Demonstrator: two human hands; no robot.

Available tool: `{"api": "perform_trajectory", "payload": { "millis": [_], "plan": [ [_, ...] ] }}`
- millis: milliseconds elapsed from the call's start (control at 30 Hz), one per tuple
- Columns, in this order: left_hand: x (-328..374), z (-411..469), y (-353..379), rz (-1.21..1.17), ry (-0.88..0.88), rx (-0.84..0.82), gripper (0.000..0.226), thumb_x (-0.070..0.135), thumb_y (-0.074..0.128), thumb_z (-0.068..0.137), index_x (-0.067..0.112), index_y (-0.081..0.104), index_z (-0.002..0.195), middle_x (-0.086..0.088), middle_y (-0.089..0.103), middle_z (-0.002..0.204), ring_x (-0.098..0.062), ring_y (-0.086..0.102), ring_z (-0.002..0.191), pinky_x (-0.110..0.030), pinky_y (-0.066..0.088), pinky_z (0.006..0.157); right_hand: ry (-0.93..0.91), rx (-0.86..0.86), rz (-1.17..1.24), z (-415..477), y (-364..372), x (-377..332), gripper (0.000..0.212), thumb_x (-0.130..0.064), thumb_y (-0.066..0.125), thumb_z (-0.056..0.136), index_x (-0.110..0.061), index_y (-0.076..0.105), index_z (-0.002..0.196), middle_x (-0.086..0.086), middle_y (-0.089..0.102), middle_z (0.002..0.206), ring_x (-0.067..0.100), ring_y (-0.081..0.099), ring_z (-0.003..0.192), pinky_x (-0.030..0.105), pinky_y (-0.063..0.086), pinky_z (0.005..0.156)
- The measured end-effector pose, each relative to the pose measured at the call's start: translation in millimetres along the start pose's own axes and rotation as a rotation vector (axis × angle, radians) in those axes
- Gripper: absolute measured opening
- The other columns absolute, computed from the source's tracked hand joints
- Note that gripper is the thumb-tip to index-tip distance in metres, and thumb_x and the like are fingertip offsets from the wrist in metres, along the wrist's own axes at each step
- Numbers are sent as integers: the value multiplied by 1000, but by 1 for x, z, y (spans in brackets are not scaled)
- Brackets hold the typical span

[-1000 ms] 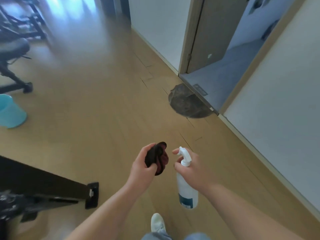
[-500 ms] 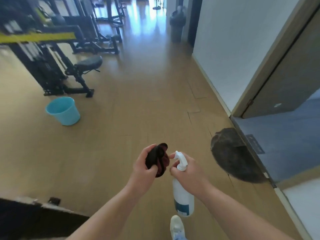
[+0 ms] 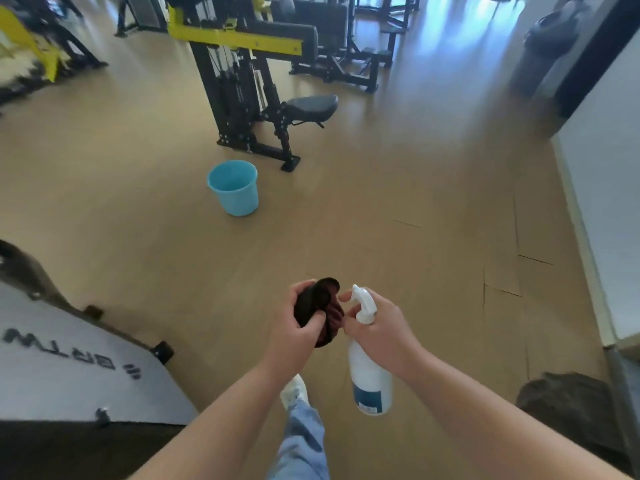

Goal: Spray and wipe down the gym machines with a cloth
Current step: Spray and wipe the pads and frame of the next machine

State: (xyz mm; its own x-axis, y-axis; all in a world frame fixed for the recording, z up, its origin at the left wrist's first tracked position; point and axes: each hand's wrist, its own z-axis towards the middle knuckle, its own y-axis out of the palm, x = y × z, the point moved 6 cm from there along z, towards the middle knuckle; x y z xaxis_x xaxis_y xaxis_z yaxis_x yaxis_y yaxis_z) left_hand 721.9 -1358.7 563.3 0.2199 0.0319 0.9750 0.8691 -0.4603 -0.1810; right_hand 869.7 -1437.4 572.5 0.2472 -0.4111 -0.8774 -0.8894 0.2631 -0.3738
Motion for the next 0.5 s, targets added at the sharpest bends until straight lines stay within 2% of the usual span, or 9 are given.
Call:
{"api": "perform_trajectory", "payload": {
  "millis": [100, 233, 333, 433, 500],
  "plan": [
    [-9, 75, -13, 6, -25, 35, 33, 8, 65, 97, 35, 59, 115, 14, 70, 108, 1, 67, 101, -18, 53, 84, 0, -26, -1, 74, 4, -17, 26, -19, 65, 89, -44, 67, 98, -4, 73, 84, 21, 69, 77, 34, 56, 66],
    [-5, 176, -34, -14, -43, 102, 19, 20, 61, 102, 36, 60, 110, 22, 71, 99, 3, 66, 98, -12, 49, 81, 12, -47, -15, 174, 5, -47, 25, -20, 65, 89, -44, 67, 96, 0, 72, 84, 23, 67, 75, 38, 55, 68],
    [10, 249, -47, -11, -51, 62, 15, 23, 57, 104, 34, 63, 112, 21, 71, 101, -1, 67, 99, -15, 51, 83, 14, -53, -2, 245, 0, -76, 16, -24, 68, 91, -39, 67, 95, 0, 72, 84, 15, 63, 70, 33, 52, 65],
    [25, 326, -52, -8, -60, 37, 15, 22, 54, 105, 29, 65, 112, 14, 73, 101, -3, 67, 98, -17, 53, 81, 14, -41, 13, 314, -12, -103, 4, -25, 68, 92, -28, 65, 93, 3, 70, 85, 11, 60, 69, 31, 49, 64],
    [35, 375, -50, -8, -63, 34, 16, 22, 53, 105, 30, 66, 110, 16, 74, 99, -1, 67, 96, -14, 51, 79, 12, -41, 28, 360, -23, -117, 4, -25, 68, 92, -23, 64, 92, 5, 69, 85, 10, 57, 67, 29, 47, 63]
  ]
}}
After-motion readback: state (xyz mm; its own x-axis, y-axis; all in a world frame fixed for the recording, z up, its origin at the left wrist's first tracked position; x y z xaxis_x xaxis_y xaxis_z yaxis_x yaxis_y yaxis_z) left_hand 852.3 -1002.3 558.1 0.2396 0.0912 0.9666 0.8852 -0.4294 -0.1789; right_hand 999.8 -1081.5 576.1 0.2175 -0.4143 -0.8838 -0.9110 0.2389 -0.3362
